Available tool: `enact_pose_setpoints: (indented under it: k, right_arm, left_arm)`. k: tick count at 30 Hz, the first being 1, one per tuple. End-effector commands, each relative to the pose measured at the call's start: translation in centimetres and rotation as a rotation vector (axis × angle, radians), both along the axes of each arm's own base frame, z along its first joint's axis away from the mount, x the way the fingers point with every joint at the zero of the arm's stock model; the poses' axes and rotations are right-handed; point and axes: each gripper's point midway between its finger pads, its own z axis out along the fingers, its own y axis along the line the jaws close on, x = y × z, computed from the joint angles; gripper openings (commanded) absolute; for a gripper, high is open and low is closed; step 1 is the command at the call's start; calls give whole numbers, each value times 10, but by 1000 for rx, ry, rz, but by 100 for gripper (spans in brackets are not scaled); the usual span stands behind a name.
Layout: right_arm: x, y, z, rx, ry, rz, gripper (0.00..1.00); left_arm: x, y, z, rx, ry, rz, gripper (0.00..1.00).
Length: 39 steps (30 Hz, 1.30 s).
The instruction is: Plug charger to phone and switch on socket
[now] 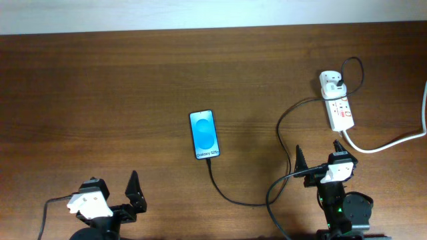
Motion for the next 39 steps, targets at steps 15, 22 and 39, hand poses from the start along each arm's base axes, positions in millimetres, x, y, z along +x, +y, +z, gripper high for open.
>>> enact_pose_setpoints:
  k: [15, 22, 39]
  right_arm:
    - [0, 0, -3, 10, 7, -4, 98]
    - [0, 0, -3, 10, 7, -4, 98]
    - [0, 0, -3, 10, 7, -4, 98]
  left_arm:
    - [67, 4, -51, 209, -186, 11, 99]
    - [71, -8, -67, 409, -171, -107, 99]
    - [74, -20, -67, 394, -218, -169, 99]
